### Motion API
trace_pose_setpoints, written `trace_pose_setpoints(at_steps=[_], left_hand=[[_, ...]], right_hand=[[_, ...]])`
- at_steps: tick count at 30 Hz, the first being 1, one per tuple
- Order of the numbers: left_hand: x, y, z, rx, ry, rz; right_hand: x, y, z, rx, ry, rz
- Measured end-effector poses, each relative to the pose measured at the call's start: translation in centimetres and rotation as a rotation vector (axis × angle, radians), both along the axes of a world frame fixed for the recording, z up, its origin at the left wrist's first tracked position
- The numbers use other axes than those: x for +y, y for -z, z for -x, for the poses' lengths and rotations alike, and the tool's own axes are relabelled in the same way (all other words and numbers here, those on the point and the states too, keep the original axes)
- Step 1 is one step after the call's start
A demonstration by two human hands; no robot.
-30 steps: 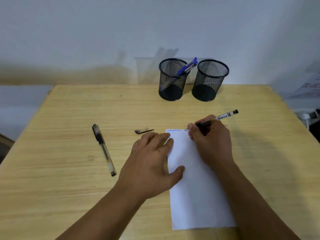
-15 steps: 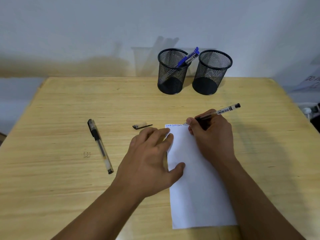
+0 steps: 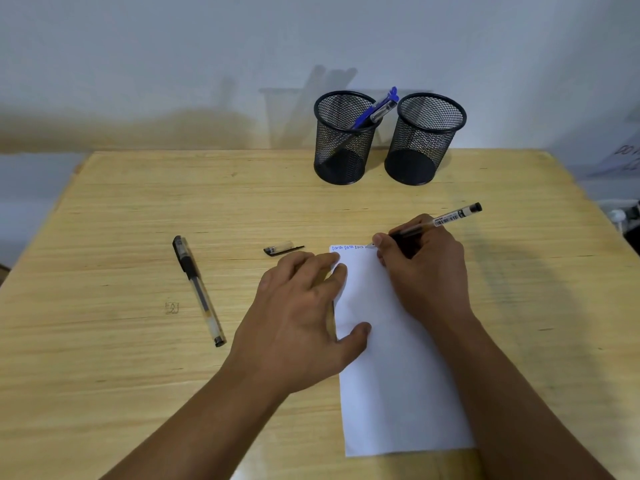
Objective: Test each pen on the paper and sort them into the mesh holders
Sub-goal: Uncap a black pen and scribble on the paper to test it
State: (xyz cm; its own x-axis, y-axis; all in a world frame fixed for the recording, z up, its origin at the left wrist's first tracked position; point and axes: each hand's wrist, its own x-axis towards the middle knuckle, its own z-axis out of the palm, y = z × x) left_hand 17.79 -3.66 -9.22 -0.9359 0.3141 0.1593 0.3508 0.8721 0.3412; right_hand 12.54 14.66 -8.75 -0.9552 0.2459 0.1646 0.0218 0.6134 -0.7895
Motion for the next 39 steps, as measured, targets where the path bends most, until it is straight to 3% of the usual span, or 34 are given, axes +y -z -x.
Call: trace_pose_setpoints(at_steps=[39], left_hand=[[-0.01,0.0,0.01,0.019,0.004,-0.006]], right_hand=[[-0.64,-0.21,-0.34,0.008,0.056,-0.004]])
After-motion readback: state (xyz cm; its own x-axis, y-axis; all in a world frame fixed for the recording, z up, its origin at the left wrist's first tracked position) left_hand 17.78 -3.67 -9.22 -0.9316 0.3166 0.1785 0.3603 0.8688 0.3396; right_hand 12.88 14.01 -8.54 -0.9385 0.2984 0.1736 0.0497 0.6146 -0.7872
